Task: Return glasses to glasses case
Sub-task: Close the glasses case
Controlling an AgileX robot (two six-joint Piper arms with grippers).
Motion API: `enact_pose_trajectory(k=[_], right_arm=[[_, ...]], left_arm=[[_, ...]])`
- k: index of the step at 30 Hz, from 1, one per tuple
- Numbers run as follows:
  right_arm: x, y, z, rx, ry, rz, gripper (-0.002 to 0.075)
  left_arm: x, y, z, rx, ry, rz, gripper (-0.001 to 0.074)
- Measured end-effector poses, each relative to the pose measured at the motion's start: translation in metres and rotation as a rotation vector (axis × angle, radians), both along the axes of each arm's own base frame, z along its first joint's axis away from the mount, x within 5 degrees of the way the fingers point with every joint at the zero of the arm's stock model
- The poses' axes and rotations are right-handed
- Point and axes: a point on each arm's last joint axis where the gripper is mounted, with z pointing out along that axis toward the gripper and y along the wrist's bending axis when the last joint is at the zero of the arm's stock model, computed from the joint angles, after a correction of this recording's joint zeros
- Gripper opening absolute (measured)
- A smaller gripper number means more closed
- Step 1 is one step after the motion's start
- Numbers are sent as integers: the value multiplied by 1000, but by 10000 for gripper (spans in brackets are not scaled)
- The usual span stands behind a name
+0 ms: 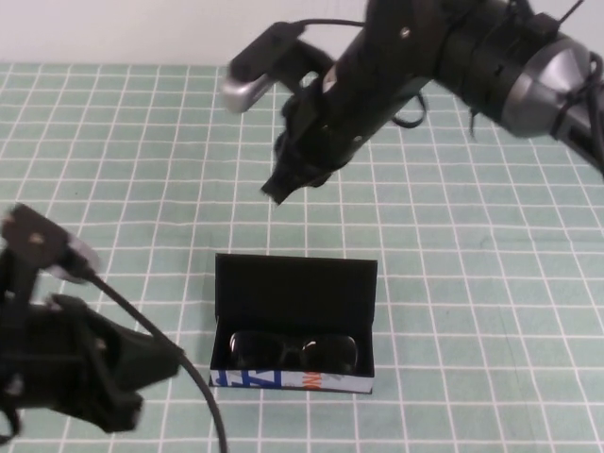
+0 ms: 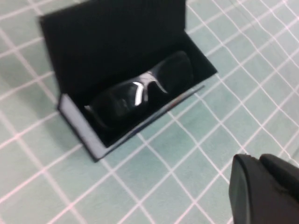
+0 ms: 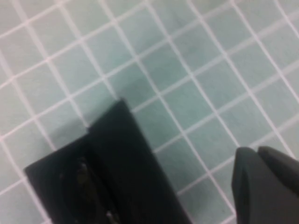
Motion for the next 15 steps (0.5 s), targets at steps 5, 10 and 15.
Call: enact_pose_trajectory(k=[5, 10, 15], right_arm=[[12, -12, -2, 8, 12, -62, -11], [12, -14, -3, 13, 31, -66, -11], [9, -14, -6, 2, 82, -54, -11]], left_arm=[[8, -29, -24, 21, 42, -81, -2], [19, -61, -53, 87, 34, -95, -2], [27, -79, -76, 146, 20, -66, -2]])
